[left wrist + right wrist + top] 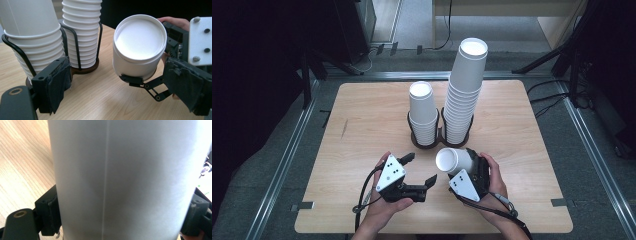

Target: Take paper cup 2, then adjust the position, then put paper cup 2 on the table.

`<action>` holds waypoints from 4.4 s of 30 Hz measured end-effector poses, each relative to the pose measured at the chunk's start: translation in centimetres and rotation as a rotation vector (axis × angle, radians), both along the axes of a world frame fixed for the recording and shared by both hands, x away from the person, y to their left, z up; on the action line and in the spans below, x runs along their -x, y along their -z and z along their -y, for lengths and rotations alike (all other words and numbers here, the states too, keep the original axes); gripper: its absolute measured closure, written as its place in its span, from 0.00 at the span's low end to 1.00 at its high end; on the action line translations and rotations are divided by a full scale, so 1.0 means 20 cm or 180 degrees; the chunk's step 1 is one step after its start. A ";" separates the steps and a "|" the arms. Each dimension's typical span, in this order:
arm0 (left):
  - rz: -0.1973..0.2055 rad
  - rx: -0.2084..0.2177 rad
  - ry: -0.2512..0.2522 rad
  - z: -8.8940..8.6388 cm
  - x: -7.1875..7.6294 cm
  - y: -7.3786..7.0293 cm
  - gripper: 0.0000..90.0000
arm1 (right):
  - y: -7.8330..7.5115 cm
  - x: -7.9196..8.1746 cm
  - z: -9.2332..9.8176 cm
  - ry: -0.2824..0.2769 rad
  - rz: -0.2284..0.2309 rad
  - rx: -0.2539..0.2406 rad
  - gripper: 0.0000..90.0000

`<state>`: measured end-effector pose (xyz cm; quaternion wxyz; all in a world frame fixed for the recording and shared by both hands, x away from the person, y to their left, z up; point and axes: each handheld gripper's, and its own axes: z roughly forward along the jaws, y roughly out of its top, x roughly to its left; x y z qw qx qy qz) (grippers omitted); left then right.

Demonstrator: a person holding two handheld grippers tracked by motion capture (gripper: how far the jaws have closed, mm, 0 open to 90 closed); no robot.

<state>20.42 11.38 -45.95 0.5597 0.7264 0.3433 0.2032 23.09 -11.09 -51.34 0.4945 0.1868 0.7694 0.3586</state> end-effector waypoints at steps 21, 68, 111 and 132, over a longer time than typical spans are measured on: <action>-0.0027 -0.0004 0.0076 0.03 0.01 0.00 0.10 | 0.01 0.01 -0.01 -0.0051 0.0080 0.0121 0.15; -0.0073 -0.0022 0.0282 0.07 0.02 0.01 0.10 | 0.04 0.03 -0.04 -0.0173 0.0131 0.0311 0.15; -0.0182 -0.0036 0.0397 0.07 0.01 0.02 0.10 | 0.04 0.10 -0.08 -0.0635 0.0313 0.0325 0.15; -0.0256 -0.0074 0.0472 0.09 0.01 0.03 0.15 | 0.04 0.13 -0.09 -0.0783 0.0368 0.0370 0.15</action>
